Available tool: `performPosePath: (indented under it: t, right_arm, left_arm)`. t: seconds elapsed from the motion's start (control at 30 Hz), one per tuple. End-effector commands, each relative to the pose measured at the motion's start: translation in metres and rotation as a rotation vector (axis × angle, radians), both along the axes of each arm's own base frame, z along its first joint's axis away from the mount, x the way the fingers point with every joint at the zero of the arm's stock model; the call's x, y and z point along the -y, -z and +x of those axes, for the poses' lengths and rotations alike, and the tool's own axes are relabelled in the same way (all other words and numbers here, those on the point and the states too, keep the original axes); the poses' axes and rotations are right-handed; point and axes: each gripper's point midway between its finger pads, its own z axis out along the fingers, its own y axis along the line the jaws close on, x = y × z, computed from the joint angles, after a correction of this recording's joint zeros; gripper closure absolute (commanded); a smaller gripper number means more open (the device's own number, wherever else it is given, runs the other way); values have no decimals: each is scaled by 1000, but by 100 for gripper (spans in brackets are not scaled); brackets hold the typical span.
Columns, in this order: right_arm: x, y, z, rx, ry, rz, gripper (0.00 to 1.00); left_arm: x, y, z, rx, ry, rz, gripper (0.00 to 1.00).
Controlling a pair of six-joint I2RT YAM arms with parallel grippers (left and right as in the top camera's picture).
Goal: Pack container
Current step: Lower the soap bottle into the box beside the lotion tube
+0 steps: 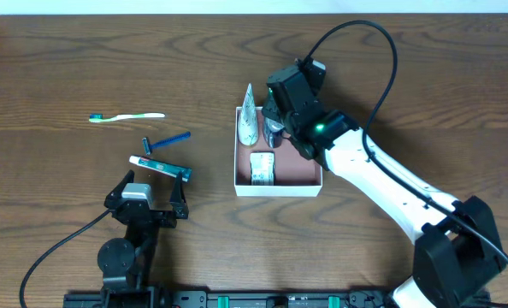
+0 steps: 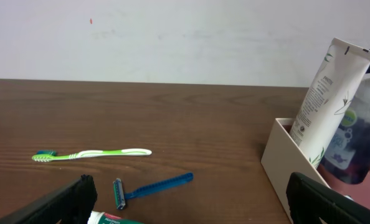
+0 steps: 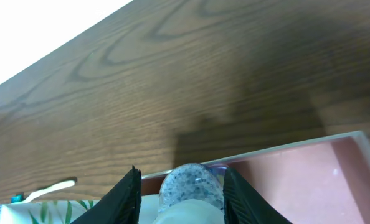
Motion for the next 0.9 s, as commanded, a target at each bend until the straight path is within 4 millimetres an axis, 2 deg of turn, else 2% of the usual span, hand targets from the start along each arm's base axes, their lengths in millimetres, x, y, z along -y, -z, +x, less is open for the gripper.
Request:
performPosePath:
  t: [0.0,0.17,0.47,0.73,0.87]
  right_arm:
    - [-11,-1,1,15,16,20,81]
    - [-17,-2,1,29,8,26,81]
    - [-14,-2,2,34,20,14,79]
    - [-14,-2,2,33,20,13,74]
    - [-14,-2,2,32,19,12,67]
  left_arm:
    - [2,15,-1,-44,16,1,2]
    - [2,15,-1,-44,16,1,2]
    - [2,15,-1,-44,16,1,2]
    - [2,15,-1,-44,16,1,2]
    - [2,15,-1,-44,16,1,2]
